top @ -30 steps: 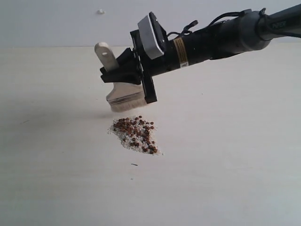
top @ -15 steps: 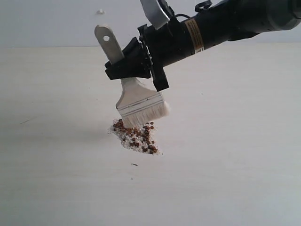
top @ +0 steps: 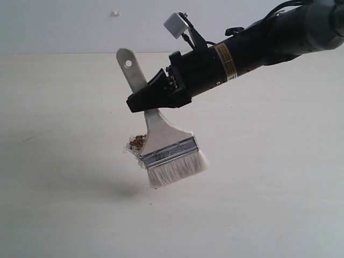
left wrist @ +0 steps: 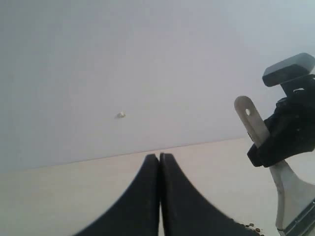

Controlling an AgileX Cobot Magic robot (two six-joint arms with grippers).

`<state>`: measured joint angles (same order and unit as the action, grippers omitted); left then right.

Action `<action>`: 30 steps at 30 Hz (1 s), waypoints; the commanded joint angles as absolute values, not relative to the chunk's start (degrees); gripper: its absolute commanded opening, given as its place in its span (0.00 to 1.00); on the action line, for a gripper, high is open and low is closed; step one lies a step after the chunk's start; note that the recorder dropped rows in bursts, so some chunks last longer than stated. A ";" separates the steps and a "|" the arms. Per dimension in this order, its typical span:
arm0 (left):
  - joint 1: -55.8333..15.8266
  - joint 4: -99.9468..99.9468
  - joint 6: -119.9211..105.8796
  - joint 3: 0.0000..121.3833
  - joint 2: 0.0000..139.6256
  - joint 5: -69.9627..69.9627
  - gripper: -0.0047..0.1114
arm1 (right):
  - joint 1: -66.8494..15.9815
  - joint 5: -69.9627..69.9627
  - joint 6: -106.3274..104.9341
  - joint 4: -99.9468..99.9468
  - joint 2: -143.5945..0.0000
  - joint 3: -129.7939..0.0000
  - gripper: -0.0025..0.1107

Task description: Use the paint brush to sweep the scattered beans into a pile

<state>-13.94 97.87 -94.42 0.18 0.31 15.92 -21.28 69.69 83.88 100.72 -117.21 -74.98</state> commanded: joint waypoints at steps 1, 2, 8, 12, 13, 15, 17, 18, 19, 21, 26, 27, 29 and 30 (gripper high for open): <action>-13.85 98.13 -94.20 0.00 0.00 15.88 0.04 | -20.44 69.96 84.24 99.95 -116.72 -73.01 0.02; -13.85 98.13 -94.20 0.00 0.00 15.88 0.04 | -19.67 69.96 84.02 99.95 -116.72 -72.84 0.02; -13.85 98.13 -94.20 0.00 0.00 15.88 0.04 | -12.75 69.96 84.14 99.95 -116.61 -72.97 0.02; -13.85 98.13 -94.20 0.00 0.00 15.88 0.04 | -10.59 69.96 84.14 99.95 -116.61 -72.97 0.02; -13.85 98.13 -94.20 0.00 0.00 15.88 0.04 | -10.59 69.96 84.14 99.95 -116.61 -72.97 0.02; -13.85 98.13 -94.20 0.00 0.00 16.03 0.04 | -10.69 69.96 84.02 99.95 -116.85 -72.55 0.02; -13.85 98.13 -94.20 0.00 0.00 16.03 0.04 | -10.69 69.96 80.95 99.95 -116.85 -71.84 0.02; -13.85 98.13 -94.20 0.00 0.00 16.03 0.04 | -10.69 69.96 79.06 99.95 -116.85 -71.84 0.02; -13.85 98.13 -94.20 0.00 0.00 16.03 0.04 | -10.69 69.96 77.91 99.95 -116.73 -71.84 0.02; -13.85 98.13 -94.20 0.00 0.00 16.03 0.04 | -10.57 69.96 77.55 99.95 -116.08 -72.62 0.02; -13.85 98.13 -94.20 0.00 0.00 16.03 0.04 | -10.57 58.96 78.09 99.95 -110.43 -73.54 0.02; -13.85 98.13 -94.20 0.00 0.00 16.03 0.04 | -10.57 55.60 78.42 99.95 -108.84 -73.30 0.02; -13.85 98.13 -94.20 0.00 0.00 16.03 0.04 | -10.89 46.31 81.21 99.95 -105.45 -71.96 0.02; -13.85 98.13 -94.20 0.00 0.00 16.03 0.04 | -11.31 40.86 82.92 99.95 -103.97 -70.98 0.02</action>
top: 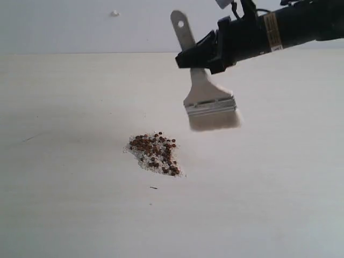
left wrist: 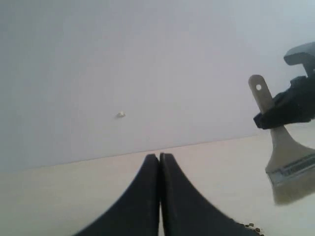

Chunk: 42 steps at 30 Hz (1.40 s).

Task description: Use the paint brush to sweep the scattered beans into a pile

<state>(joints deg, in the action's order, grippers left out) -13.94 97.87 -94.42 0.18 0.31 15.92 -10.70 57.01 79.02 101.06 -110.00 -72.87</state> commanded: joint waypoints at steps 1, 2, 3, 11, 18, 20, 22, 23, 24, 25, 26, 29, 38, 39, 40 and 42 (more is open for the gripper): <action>-13.85 98.13 -94.20 0.00 0.00 16.03 0.04 | -11.83 36.32 84.01 99.95 -102.08 -69.33 0.02; -13.85 98.13 -94.20 0.00 0.00 16.03 0.04 | -12.63 29.60 84.62 99.95 -100.16 -67.41 0.02; -13.85 98.13 -94.20 0.00 0.00 16.03 0.04 | -13.51 25.39 85.55 99.95 -98.65 -65.68 0.02; -13.85 98.13 -94.20 0.00 0.00 16.03 0.04 | -28.06 -14.96 94.59 97.98 -86.10 -48.55 0.02; -13.85 98.13 -94.20 0.00 0.00 16.03 0.04 | -48.87 -43.42 107.01 94.24 -85.49 -44.80 0.02; -13.85 98.13 -94.20 0.00 0.00 16.03 0.04 | -54.31 -53.37 109.20 92.45 -87.28 -44.80 0.02; -13.85 98.13 -94.20 0.00 0.00 16.03 0.04 | -58.80 -63.33 112.35 90.83 -89.56 -44.80 0.02; -13.85 98.13 -94.20 0.00 0.00 16.03 0.04 | -61.11 -67.56 114.10 90.06 -91.06 -44.80 0.02; -13.85 98.13 -94.20 0.00 0.00 16.03 0.04 | -62.81 -69.96 115.99 89.84 -92.33 -44.80 0.02; -13.85 98.13 -94.20 0.00 0.00 16.03 0.04 | -65.12 -69.96 118.91 89.60 -94.39 -44.80 0.02; -13.85 98.13 -94.20 0.00 0.00 16.03 0.04 | -67.72 -69.96 122.01 89.60 -97.72 -45.05 0.02; -13.85 98.13 -94.20 0.00 0.00 16.03 0.04 | -69.03 -69.96 122.00 87.59 -107.06 -49.16 0.02; -13.85 98.13 -94.20 0.00 0.00 16.03 0.04 | -69.28 -69.96 122.00 85.38 -119.02 -61.34 0.02; -13.85 98.13 -94.20 0.00 0.00 16.03 0.04 | -69.28 -69.96 122.00 85.50 -119.51 -62.16 0.02; -13.85 98.13 -94.20 0.00 0.00 16.03 0.04 | -69.28 -69.96 122.00 85.74 -119.93 -62.96 0.02; -13.85 98.13 -94.20 0.00 0.00 16.03 0.04 | -69.28 -69.96 122.00 85.75 -120.79 -64.45 0.02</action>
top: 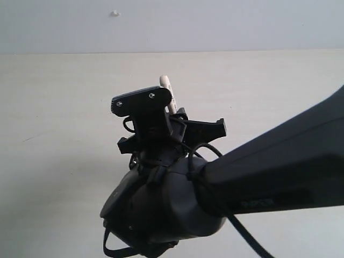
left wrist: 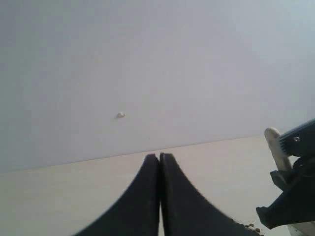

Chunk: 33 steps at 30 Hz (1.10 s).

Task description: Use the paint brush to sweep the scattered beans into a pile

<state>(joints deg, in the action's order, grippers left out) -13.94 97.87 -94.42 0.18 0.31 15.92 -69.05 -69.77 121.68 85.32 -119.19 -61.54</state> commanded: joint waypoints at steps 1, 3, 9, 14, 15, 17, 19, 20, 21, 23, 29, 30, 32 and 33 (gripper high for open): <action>-13.85 98.13 -94.20 0.00 0.00 16.03 0.04 | -69.28 -69.96 122.00 85.75 -121.11 -65.18 0.02; -13.85 98.13 -94.20 0.00 0.00 16.03 0.04 | -69.28 -69.96 122.00 85.92 -121.88 -66.46 0.02; -13.85 98.13 -94.20 0.00 0.00 16.03 0.04 | -68.39 -69.96 122.00 87.09 -124.30 -70.02 0.02; -13.85 98.13 -94.20 0.00 0.00 16.03 0.04 | -66.25 -69.96 122.00 85.82 -125.47 -71.55 0.02; -13.85 98.13 -94.20 0.00 0.00 16.03 0.04 | -65.93 -69.96 122.00 85.82 -125.47 -71.86 0.02; -13.85 98.13 -94.20 0.00 0.00 16.03 0.04 | -65.27 -69.96 122.00 85.82 -125.47 -72.90 0.02; -13.85 98.13 -94.20 0.00 0.00 16.03 0.04 | -64.64 -69.96 122.00 85.82 -125.47 -74.25 0.02; -13.85 98.13 -94.20 0.00 0.00 16.03 0.04 | -64.64 -69.96 122.00 85.82 -125.47 -74.73 0.02; -13.85 98.13 -94.20 0.00 0.00 16.03 0.04 | -64.64 -69.96 122.00 85.82 -125.47 -75.19 0.02; -13.85 98.13 -94.20 0.00 0.00 16.03 0.04 | -64.64 -69.96 122.00 86.33 -125.47 -76.30 0.02; -13.85 98.13 -94.20 0.00 0.00 16.03 0.04 | -64.64 -69.96 120.97 87.26 -125.37 -78.60 0.02; -13.85 98.13 -94.20 0.00 0.00 16.03 0.04 | -64.64 -69.96 120.87 87.12 -125.28 -78.73 0.02; -13.85 98.13 -94.06 0.00 0.00 16.03 0.04 | -64.64 -69.96 120.23 87.32 -124.84 -78.73 0.02; -13.85 98.13 -94.06 0.00 0.00 16.03 0.04 | -64.64 -69.96 119.20 87.32 -124.58 -78.73 0.02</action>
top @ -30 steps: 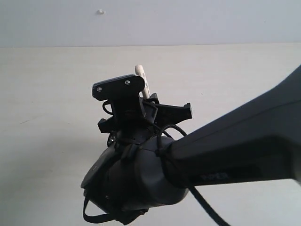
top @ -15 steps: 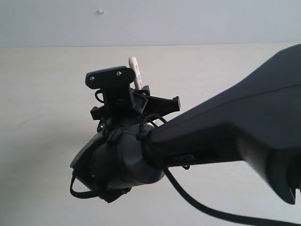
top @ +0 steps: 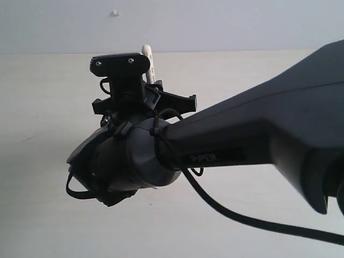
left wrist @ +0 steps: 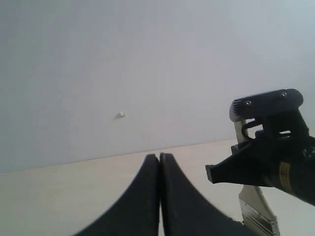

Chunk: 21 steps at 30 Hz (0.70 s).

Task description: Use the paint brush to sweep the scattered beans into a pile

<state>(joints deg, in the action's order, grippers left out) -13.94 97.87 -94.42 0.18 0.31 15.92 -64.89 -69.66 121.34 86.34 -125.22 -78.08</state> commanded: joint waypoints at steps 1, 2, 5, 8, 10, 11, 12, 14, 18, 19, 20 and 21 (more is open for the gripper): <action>-13.85 98.13 -94.06 0.00 0.00 16.03 0.04 | -64.76 -69.96 118.50 87.32 -124.29 -78.73 0.02; -13.85 98.13 -94.06 0.00 0.00 16.03 0.04 | -64.86 -69.96 117.88 87.32 -123.92 -78.73 0.02; -13.85 98.13 -94.06 0.00 0.00 16.03 0.04 | -64.86 -69.96 116.10 87.56 -122.48 -78.73 0.02; -13.85 98.13 -94.21 0.00 0.00 16.03 0.04 | -64.86 -69.96 113.71 88.35 -120.95 -78.73 0.02; -13.85 98.13 -94.21 0.00 0.00 16.03 0.04 | -64.86 -69.96 111.92 88.61 -120.07 -78.73 0.02; -13.85 98.13 -94.21 0.00 0.00 16.03 0.04 | -64.86 -69.96 110.93 88.61 -119.57 -78.73 0.02; -13.85 98.13 -94.21 0.00 0.00 16.03 0.04 | -64.86 -69.96 109.94 88.61 -119.18 -78.73 0.02; -13.85 98.13 -94.21 0.00 0.00 16.03 0.04 | -64.71 -69.96 107.54 88.85 -118.62 -78.61 0.02; -13.85 98.13 -94.21 0.00 0.00 16.03 0.04 | -63.39 -69.96 102.51 91.10 -119.00 -78.61 0.02; -13.85 98.13 -94.21 0.00 0.00 16.03 0.04 | -62.88 -69.96 102.09 91.96 -119.25 -78.35 0.02; -13.85 98.13 -94.21 0.00 0.00 16.03 0.04 | -62.30 -69.96 102.08 93.09 -119.39 -77.91 0.02; -13.85 98.13 -94.21 0.00 0.00 16.03 0.04 | -61.87 -69.96 102.08 94.53 -119.74 -77.43 0.02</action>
